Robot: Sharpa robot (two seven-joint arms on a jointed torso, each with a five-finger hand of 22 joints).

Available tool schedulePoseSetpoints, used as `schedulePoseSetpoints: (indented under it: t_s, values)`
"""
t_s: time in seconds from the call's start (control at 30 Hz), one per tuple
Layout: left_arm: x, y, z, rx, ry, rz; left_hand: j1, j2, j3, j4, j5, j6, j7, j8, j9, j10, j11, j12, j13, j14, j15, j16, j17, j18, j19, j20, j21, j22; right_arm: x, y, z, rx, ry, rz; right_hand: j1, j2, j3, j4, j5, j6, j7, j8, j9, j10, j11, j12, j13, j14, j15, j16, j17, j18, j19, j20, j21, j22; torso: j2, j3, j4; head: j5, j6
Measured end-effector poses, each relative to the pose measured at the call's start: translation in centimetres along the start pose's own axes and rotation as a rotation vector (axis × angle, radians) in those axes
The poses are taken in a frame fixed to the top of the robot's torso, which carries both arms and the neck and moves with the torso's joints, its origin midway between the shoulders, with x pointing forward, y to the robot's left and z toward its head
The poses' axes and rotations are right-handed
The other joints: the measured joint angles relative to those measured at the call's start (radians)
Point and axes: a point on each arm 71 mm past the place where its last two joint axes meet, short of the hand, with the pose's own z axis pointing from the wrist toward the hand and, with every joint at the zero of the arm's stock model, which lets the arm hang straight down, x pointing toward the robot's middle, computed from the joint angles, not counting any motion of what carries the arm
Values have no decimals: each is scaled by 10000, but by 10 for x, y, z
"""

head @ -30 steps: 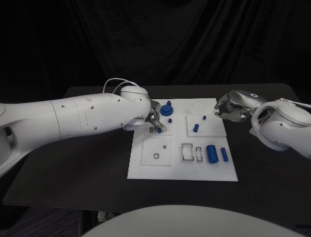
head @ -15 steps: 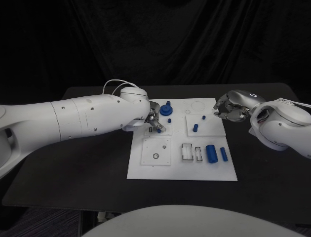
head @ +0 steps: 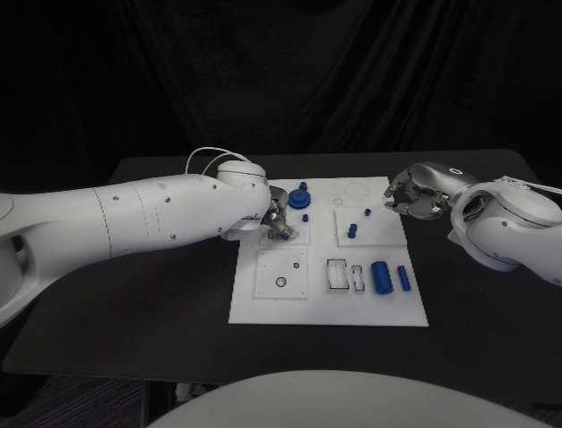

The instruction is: Assemble the parts on the task board

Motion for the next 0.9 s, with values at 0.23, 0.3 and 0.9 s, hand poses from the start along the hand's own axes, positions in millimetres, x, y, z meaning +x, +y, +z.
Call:
schedulePoseSetpoints:
  t_s: [0.23,0.3,0.9]
  values:
    - [1,-1,0,17,25,6,117,-84,268,-79,109,36,-36,21,18,0,0,0,0,0,0,0,-1,0,0,0,0,0,0,0,0,0,-1,3,0,0,0,0,44,0,0,0,0,0,0,0,0,0,0,0,0,-1,0,0,0,-1,-1,-1,3,-1,0]
    - [1,-1,0,20,28,4,160,-114,383,-105,109,42,-42,53,52,-27,-27,0,0,0,0,0,-2,0,0,0,0,0,0,0,0,-1,-1,5,0,0,0,0,44,0,0,0,0,0,0,0,0,0,0,0,0,0,0,0,0,-1,-3,-1,3,-1,0]
    - [2,3,-2,69,-322,-264,-128,-1061,3388,-380,144,178,-105,561,654,2,-145,0,-1,0,-75,0,-3,1,0,-148,8,-2,0,-1,0,59,10,58,0,0,27,-28,44,0,0,0,-8,0,0,0,-1,0,0,0,-10,0,0,0,0,-3,2,0,6,16,0]
